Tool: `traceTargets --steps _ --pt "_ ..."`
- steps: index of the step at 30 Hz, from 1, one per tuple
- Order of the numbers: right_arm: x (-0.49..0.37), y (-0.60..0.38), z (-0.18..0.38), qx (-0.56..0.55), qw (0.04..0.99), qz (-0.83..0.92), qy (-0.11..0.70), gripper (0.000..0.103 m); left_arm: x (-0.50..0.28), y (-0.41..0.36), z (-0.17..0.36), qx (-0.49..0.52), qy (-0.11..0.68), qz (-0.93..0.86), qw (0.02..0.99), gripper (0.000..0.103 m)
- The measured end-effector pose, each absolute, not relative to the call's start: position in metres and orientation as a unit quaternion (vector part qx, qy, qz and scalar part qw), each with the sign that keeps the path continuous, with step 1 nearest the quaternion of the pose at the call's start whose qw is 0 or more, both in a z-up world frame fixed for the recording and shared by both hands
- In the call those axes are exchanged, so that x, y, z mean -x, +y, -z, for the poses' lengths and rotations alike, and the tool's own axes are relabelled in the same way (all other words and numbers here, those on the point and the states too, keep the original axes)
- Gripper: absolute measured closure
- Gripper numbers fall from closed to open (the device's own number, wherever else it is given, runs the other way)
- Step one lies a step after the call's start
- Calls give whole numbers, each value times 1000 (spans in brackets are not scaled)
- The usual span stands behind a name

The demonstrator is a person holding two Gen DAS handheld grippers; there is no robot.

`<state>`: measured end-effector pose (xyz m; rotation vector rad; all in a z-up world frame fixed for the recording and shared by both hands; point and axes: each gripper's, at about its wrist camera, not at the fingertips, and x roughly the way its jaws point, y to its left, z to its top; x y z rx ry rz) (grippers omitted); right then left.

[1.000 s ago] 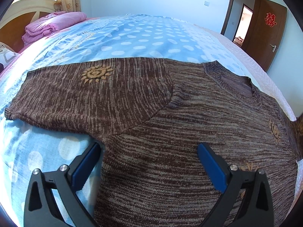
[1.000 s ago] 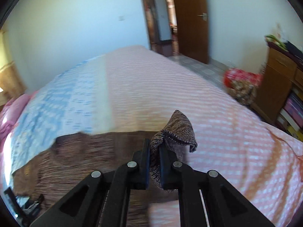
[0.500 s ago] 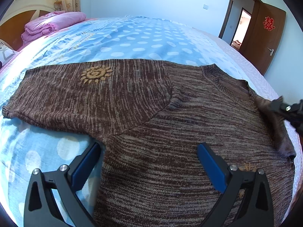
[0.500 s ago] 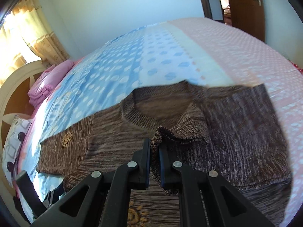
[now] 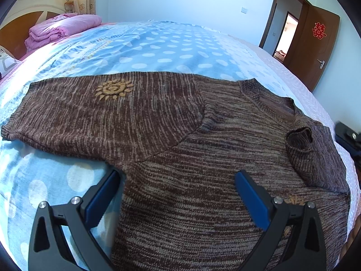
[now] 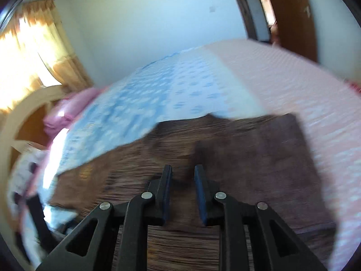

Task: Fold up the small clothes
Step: 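Fold the held sleeve across the sweater body toward the collar with right tool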

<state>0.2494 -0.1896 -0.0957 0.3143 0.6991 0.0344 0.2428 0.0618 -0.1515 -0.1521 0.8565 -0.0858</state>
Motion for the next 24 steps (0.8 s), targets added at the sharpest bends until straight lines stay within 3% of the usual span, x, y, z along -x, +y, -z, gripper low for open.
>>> traceTargets --steps 6,12,15,20,22,24 --pt "-260 -202 123 -151 906 -2 396 82 -243 60 151 68 417 38 906 0" --pt "-318 -151 134 -103 906 -26 409 82 -244 60 151 69 416 38 906 0" --pt "-337 -128 137 -130 889 -98 429 82 -244 61 151 70 415 39 906 0" --pt "-304 -138 118 -115 907 -88 394 82 -244 61 151 70 415 39 906 0" --pt "-284 -162 115 -99 916 -49 386 77 -244 61 152 70 414 39 907 0" --pt "-265 -188 115 -67 922 18 382 66 -244 61 152 70 414 39 907 0"
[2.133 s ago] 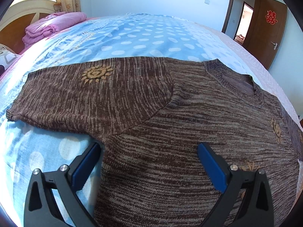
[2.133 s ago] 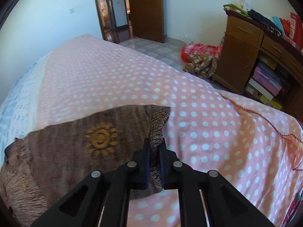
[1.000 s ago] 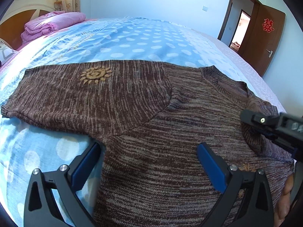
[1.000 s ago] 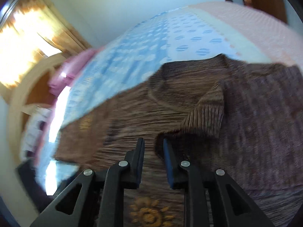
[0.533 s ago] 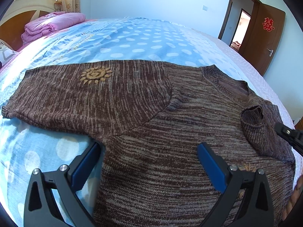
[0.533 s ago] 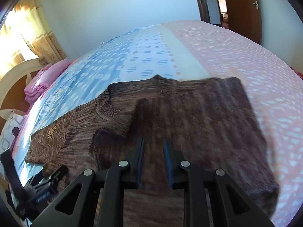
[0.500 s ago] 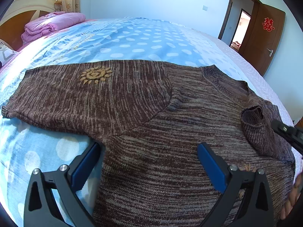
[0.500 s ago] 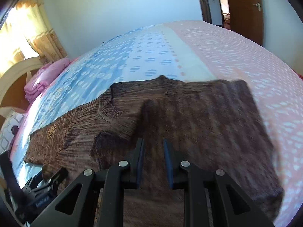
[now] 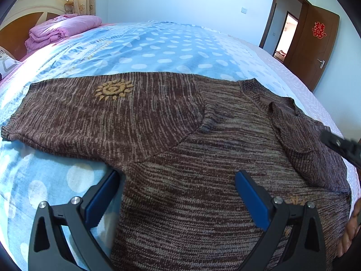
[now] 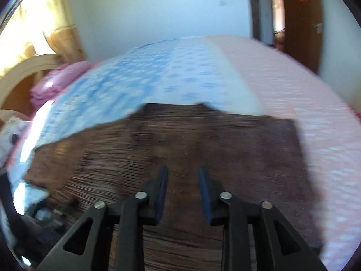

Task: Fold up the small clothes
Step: 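Fold the held sleeve across the sweater body toward the collar with right tool, then press the folded sleeve flat with the right tool while the left tool reaches the other sleeve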

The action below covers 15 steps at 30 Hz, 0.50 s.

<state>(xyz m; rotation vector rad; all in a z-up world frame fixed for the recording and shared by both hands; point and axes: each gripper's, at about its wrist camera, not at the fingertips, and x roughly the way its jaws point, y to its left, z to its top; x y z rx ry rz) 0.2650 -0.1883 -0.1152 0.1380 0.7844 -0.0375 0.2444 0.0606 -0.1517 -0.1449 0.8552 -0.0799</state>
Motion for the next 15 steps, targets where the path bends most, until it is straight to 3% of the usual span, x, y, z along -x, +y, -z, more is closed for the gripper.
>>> traceTargets --steps 6,15 --pt "-228 -257 146 -41 900 106 422 65 -243 61 152 70 415 38 906 0" --pt "-211 -251 151 2 914 106 392 61 -252 48 143 53 452 36 890 0"
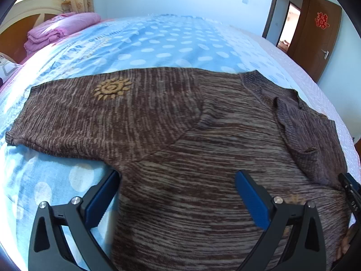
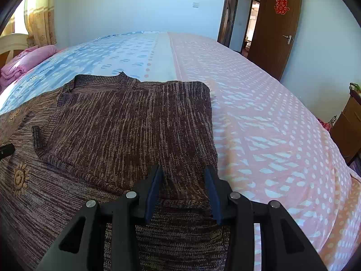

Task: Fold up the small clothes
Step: 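Press the folded sleeve flat with the right tool while the left tool reaches the other sleeve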

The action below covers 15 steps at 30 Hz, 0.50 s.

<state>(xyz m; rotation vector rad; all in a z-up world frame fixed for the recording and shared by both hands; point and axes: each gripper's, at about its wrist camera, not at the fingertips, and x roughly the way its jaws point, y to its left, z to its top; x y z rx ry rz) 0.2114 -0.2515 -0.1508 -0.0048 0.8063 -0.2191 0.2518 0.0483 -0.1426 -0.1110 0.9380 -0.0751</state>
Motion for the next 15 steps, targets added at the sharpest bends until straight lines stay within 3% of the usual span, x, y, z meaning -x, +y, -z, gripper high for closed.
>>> traceTargets --steps 6,15 --pt "-210 -256 150 -17 915 96 391 59 -270 1 108 96 436 59 893 0" --pt "-210 -257 151 -18 913 93 396 57 -287 -54 139 9 462 8 887 0"
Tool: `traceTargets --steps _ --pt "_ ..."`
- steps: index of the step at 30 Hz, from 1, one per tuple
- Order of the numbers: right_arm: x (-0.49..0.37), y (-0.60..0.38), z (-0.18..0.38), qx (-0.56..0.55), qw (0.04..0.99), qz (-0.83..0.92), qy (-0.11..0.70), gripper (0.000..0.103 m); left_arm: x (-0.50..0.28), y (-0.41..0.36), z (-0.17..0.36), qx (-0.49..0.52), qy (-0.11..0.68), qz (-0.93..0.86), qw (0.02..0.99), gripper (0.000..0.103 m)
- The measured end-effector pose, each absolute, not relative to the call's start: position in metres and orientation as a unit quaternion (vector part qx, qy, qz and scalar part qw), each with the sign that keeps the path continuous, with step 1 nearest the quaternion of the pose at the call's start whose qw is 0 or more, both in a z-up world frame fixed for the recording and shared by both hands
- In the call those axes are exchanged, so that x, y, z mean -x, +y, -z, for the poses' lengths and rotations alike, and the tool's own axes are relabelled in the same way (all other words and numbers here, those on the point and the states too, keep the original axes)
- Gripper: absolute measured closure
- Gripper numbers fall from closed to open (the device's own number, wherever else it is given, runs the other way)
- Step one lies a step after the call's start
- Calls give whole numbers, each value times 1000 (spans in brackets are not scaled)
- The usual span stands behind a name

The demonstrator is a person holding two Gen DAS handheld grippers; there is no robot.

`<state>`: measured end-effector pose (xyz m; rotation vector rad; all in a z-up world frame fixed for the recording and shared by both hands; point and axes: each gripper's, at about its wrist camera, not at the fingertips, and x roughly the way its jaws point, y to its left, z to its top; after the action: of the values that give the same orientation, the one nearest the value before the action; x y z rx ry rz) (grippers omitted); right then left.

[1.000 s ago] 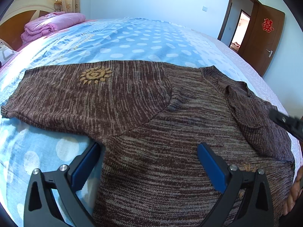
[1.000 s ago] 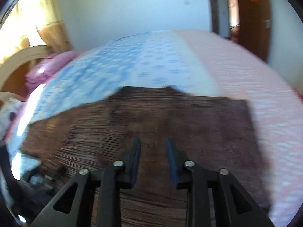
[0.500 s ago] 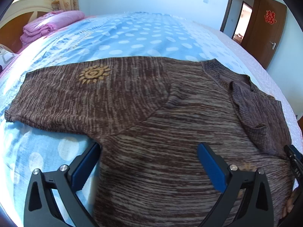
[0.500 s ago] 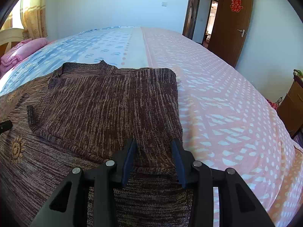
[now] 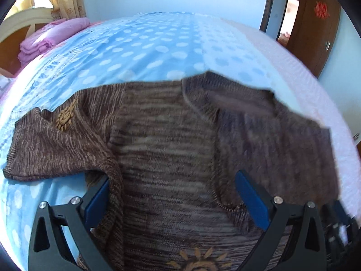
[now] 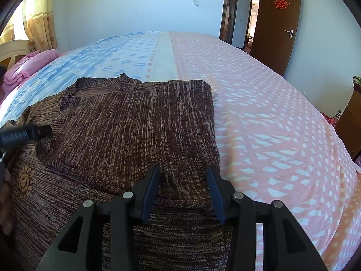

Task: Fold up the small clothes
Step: 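Press the folded sleeve flat with the right tool while the left tool reaches the other sleeve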

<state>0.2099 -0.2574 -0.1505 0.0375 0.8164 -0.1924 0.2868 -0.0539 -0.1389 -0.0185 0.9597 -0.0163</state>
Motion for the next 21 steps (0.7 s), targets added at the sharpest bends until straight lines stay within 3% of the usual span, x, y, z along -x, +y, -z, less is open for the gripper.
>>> traceTargets --steps 12,17,21 --pt "-212 -257 151 -18 913 92 398 56 -238 -78 104 -43 389 23 920 0" --pt "-212 -257 151 -19 913 91 397 56 -270 -96 141 -80 449 26 890 0" --pt "-212 -257 151 -20 913 92 398 56 -266 -54 135 -14 448 47 893 0"
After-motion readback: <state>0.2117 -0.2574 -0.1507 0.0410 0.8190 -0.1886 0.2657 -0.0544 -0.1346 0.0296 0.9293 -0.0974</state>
